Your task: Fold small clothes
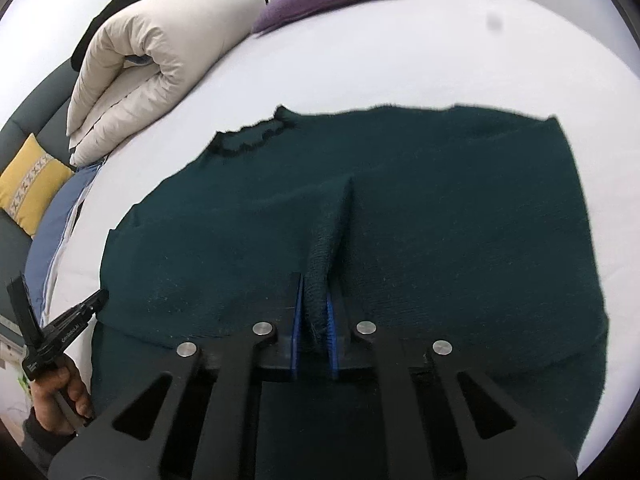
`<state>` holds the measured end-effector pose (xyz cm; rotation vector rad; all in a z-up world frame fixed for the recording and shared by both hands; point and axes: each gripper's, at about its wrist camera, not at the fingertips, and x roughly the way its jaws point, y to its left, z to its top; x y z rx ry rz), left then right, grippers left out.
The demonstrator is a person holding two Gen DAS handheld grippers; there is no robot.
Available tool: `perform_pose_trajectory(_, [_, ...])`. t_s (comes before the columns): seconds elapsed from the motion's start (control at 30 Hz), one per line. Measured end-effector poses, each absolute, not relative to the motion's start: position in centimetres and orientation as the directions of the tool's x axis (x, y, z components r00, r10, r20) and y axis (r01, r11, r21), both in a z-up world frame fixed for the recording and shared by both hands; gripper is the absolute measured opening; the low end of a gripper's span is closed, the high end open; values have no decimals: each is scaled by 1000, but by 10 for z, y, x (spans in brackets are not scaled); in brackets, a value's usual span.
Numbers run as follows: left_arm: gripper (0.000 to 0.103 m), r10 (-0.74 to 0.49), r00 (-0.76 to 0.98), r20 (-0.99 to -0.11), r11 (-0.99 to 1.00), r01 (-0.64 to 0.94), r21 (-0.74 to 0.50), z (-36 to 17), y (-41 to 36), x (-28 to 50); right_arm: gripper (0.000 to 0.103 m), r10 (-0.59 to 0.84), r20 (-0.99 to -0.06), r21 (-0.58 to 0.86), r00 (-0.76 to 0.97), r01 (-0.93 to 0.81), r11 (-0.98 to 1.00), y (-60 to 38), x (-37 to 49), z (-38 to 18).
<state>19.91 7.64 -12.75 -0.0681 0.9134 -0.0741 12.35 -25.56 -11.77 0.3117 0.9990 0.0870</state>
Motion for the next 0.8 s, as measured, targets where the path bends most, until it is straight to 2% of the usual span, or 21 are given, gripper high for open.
perform_pose_trajectory(0.2, [8, -88, 626, -775, 993, -7, -119, -131, 85, 194, 8, 234, -819, 319, 524, 78, 944, -253, 123, -126])
perform_pose_trajectory(0.4, [11, -72, 606, -792, 996, 6, -86, -138, 82, 201, 7, 272, -805, 368, 527, 84, 926, -267, 129, -140])
perform_pose_trajectory(0.47, [11, -68, 610, -790, 997, 10, -78, -138, 81, 200, 6, 257, -808, 343, 530, 69, 937, -264, 129, -140])
perform_pose_trajectory(0.6, [17, -60, 623, -780, 997, 6, -73, -139, 81, 197, 13, 254, -817, 346, 517, 88, 934, -265, 127, -131])
perform_pose_trajectory(0.7, [19, -66, 626, -777, 997, 4, -82, -139, 82, 197, 18, 145, -819, 275, 555, 158, 949, -269, 122, -108])
perform_pose_trajectory(0.8, [20, -71, 627, -776, 996, 4, -88, -139, 83, 197, 19, 152, -768, 285, 622, 119, 951, -260, 123, -85])
